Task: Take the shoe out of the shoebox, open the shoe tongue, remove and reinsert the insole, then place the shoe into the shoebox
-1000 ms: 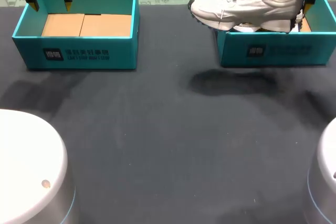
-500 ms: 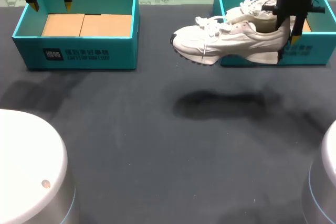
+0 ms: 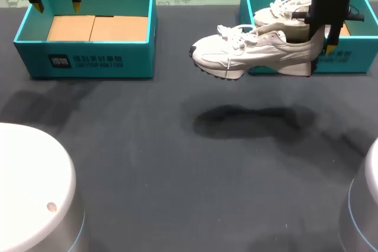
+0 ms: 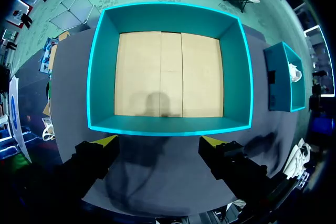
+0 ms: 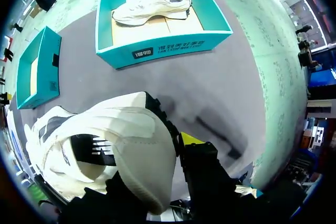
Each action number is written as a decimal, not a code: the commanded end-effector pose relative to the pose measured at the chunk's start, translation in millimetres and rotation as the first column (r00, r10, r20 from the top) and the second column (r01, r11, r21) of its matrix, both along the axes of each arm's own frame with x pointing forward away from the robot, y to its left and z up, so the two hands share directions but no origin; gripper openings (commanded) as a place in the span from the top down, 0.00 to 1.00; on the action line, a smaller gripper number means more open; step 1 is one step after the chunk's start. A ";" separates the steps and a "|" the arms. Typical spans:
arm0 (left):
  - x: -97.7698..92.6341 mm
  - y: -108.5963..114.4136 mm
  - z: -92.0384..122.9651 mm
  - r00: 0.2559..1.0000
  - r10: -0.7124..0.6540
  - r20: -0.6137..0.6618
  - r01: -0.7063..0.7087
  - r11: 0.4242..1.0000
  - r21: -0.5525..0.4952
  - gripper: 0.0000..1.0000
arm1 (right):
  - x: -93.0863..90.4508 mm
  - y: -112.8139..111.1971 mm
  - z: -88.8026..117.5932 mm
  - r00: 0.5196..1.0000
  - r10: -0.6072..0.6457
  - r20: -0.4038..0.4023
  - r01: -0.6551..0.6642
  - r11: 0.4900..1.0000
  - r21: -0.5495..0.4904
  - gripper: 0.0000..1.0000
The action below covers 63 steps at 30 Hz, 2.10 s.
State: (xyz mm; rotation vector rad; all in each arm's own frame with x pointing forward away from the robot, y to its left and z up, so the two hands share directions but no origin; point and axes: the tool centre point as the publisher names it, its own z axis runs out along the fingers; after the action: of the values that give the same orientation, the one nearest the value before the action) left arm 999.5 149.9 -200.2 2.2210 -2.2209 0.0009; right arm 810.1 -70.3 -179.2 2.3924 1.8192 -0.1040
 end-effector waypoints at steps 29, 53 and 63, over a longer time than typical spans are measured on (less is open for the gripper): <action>0.1 0.0 0.1 1.000 0.000 0.000 0.000 1.000 0.000 0.00 | -67.6 93.2 -81.2 1.000 -0.015 0.026 0.017 0.999 -0.049 1.00; 0.1 0.0 0.1 1.000 0.000 0.000 0.000 1.000 0.000 0.00 | -89.9 126.9 -159.5 1.000 -0.031 -0.007 0.030 0.999 -0.042 1.00; 0.1 0.0 0.1 1.000 0.000 0.000 0.000 1.000 0.000 0.00 | -86.1 133.0 -180.4 0.999 -0.018 -0.040 0.016 0.999 -0.032 1.00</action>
State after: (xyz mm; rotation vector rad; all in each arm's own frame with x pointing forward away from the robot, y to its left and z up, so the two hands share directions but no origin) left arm 999.5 149.9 -200.2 2.2209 -2.2210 0.0009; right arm 719.8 58.4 -352.1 2.3967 1.7981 -0.1701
